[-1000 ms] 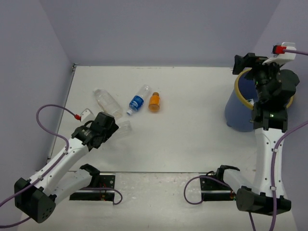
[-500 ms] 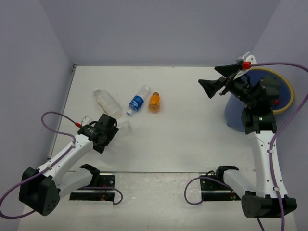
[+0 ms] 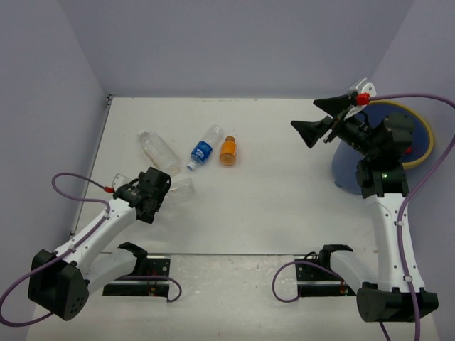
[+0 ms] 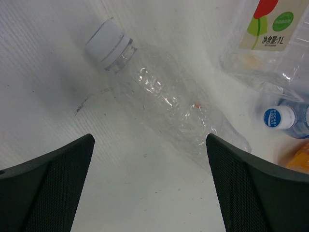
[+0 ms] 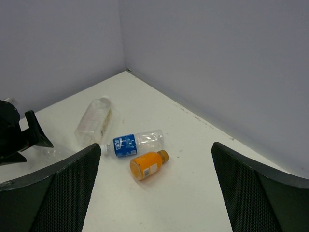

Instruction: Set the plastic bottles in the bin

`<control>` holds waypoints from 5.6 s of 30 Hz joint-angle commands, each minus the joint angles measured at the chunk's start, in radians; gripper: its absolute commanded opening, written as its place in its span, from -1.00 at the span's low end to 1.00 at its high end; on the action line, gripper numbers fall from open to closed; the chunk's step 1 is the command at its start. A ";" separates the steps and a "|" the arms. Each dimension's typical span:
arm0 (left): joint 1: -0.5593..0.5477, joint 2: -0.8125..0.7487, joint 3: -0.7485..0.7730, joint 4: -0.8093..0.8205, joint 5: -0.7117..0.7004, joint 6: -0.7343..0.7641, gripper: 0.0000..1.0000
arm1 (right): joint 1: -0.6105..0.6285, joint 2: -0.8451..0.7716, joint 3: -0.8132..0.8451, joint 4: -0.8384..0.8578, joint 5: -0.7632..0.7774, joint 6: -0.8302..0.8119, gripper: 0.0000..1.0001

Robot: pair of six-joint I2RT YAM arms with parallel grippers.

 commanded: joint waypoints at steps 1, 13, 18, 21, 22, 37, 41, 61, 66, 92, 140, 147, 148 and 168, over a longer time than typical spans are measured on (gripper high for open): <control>0.034 0.045 0.030 0.074 -0.078 -0.085 1.00 | 0.004 0.005 -0.009 0.045 -0.008 0.004 0.97; 0.114 0.230 -0.058 0.256 0.008 -0.133 1.00 | 0.004 0.031 -0.025 0.073 -0.006 0.019 0.97; 0.119 0.261 -0.071 0.253 0.015 -0.134 0.78 | 0.004 0.054 -0.023 0.067 -0.016 0.025 0.97; 0.119 0.244 -0.076 0.246 0.026 -0.117 0.40 | 0.016 0.050 -0.021 0.061 -0.023 0.047 0.97; 0.119 0.233 -0.077 0.244 0.034 -0.099 0.18 | 0.033 0.046 -0.019 0.056 -0.027 0.058 0.97; 0.079 -0.062 0.080 0.598 0.346 0.764 -0.95 | 0.227 -0.086 -0.207 0.056 -0.090 0.172 0.97; 0.059 -0.097 0.100 0.822 0.580 0.999 -0.95 | 0.340 -0.081 -0.334 0.195 -0.090 0.225 0.97; -0.134 0.045 0.077 1.238 1.274 1.382 -1.00 | 0.571 0.151 -0.286 0.497 0.061 0.484 0.97; -0.138 0.056 0.083 1.214 1.245 1.374 -1.00 | 0.588 0.208 -0.277 0.584 0.062 0.538 0.76; -0.138 0.069 0.195 1.015 1.009 1.340 1.00 | 0.388 0.005 -0.035 -0.029 1.051 0.155 -1.00; -0.174 1.042 0.891 0.608 0.386 1.313 0.86 | -0.154 -0.162 -0.023 0.009 0.350 0.273 0.97; -0.187 1.087 0.942 0.560 0.322 1.311 0.62 | -0.153 -0.133 -0.083 0.046 0.321 0.325 0.97; -0.191 1.105 0.957 0.547 0.301 1.310 0.59 | -0.153 -0.134 -0.100 0.061 0.314 0.340 0.97; -0.253 0.972 0.984 0.515 0.293 1.278 -1.00 | -0.140 -0.004 -0.061 0.067 0.169 0.502 0.97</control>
